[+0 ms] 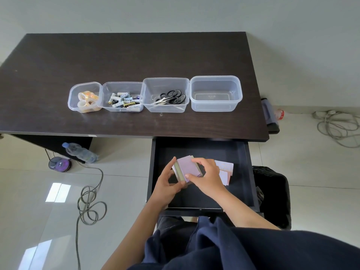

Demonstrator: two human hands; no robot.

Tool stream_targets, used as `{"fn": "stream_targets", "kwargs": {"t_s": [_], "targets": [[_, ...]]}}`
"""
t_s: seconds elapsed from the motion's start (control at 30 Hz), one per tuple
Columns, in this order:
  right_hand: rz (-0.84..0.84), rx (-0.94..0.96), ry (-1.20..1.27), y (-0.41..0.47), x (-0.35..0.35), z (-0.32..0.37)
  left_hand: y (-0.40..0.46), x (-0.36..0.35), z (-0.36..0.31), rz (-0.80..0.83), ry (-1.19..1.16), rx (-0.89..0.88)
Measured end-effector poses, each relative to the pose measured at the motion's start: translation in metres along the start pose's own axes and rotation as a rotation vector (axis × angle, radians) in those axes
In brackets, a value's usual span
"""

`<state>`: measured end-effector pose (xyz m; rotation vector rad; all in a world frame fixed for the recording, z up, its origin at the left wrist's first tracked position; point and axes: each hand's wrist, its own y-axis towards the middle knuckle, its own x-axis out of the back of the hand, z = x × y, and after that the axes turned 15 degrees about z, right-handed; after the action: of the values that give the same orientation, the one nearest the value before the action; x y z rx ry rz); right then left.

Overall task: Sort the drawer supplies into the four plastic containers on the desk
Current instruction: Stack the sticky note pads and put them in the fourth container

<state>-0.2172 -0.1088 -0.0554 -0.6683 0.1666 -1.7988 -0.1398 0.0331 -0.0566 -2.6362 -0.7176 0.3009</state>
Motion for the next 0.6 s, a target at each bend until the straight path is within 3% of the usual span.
{"fn": "stream_targets", "kwargs": {"t_s": [0.2, 0.6], "targets": [[0.11, -0.042, 0.331, -0.0031, -0.0037, -0.0025, -0.0011, -0.0016, -0.003, -0.014, -0.005, -0.002], [0.113, 0.011, 0.307, -0.0029, -0.0039, -0.0061, -0.0014, 0.0, -0.0018, 0.022, 0.027, -0.019]]}}
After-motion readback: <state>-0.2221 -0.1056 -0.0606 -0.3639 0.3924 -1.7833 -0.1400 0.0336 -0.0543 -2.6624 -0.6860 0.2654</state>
